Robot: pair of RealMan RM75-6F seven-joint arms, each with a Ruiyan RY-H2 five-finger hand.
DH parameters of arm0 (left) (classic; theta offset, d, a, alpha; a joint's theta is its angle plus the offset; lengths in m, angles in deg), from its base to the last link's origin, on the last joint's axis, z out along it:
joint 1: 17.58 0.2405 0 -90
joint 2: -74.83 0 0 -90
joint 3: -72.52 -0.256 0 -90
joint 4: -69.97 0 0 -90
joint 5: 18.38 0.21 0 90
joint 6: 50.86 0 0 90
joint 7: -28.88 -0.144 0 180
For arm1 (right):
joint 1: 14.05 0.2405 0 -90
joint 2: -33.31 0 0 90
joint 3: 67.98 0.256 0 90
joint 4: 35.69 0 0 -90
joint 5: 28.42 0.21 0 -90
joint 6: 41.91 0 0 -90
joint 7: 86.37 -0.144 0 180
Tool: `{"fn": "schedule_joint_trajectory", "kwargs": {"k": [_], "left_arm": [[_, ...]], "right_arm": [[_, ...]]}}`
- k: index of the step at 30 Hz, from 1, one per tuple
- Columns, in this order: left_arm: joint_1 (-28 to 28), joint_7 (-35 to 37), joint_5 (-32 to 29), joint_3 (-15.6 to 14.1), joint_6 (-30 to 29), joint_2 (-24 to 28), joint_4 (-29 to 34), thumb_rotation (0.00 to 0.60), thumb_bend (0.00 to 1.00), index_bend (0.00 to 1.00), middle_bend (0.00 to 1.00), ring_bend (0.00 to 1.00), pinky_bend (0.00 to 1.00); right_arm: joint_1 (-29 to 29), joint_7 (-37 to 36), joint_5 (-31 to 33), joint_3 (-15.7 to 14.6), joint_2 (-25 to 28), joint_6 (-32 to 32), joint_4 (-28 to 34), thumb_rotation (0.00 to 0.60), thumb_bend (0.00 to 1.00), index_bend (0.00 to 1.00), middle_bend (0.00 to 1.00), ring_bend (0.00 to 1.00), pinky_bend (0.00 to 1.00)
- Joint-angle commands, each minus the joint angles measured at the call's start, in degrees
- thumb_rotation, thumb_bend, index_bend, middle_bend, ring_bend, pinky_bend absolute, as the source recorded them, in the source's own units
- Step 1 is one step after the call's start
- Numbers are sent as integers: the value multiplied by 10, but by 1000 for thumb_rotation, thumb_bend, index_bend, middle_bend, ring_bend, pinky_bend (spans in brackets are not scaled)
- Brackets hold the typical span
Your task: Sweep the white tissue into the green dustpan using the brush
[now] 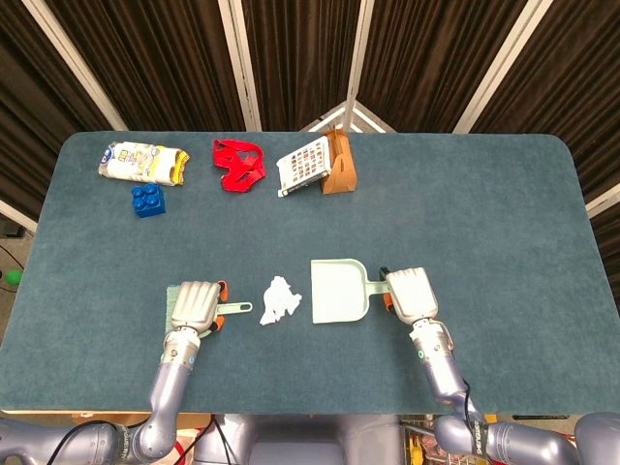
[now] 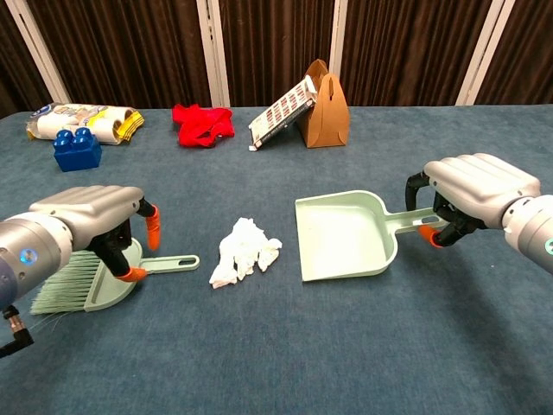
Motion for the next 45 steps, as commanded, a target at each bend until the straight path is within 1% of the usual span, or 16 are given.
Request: {"fn": "schedule_joint_trajectory", "kwargs": {"k": [1,4,13,20,22,24,27,29,31,35,37,42,45], "left_arm": [[-6,-1,-9,0,-5,-7,-2,600,410,462,1000,993,1000],[-11,0,-19,0,-6,-13,-7,600,445,459,1000,995,1000],[-23,7,-34,-1,-7,-24,-23,600,446,455,1000,995,1000],[-27,10,-42,-10,-9,-30,-34,600,446,460,1000,995,1000],[-28,11,-45,-12,-9,-31,-38,600,447,474,1000,995,1000],[-28,13,-46,-12,-9,-32,-42,600,479,526,1000,996,1000],[-28,25,-36,-12,-13,-34,-45,600,553,641,1000,1000,1000],[-27,42,-17,-12,-17,-36,-43,600,594,712,1000,1000,1000],[-26,58,2,-12,-20,-37,-42,600,616,750,1000,1000,1000],[-25,80,29,-11,-25,-36,-35,600,641,779,1000,1000,1000],[-24,105,49,-4,-27,-37,-24,600,644,785,1000,1000,1000],[-22,141,67,5,-26,-46,-9,600,645,789,1000,1000,1000],[-25,148,79,5,-26,-52,-9,600,646,790,1000,1000,1000]], "right_arm": [[0,-3,-2,-1,1,0,-1,600,511,753,956,921,940],[-1,-5,-3,-3,2,0,-1,600,511,753,956,922,940],[-1,-9,-5,-5,6,0,-2,600,512,753,956,922,940],[-3,-14,-5,-6,10,-1,-2,600,512,753,956,922,940],[-3,-16,-6,-7,11,-2,-3,600,512,753,956,922,940],[-3,-18,-7,-8,12,-3,-3,600,512,753,956,922,940],[-3,-20,-9,-9,16,-3,-3,600,512,753,956,922,940],[-3,-23,-12,-9,19,-3,-2,600,512,753,956,921,939],[-4,-25,-14,-10,21,-4,-2,600,513,753,956,921,940],[3,0,-5,-5,1,0,0,600,512,753,956,922,940],[5,8,-3,-4,-1,2,0,600,512,753,956,922,940],[7,24,1,-5,-5,4,-4,600,513,753,956,922,939],[8,33,2,-6,-6,7,-4,600,513,753,956,921,940]]}}
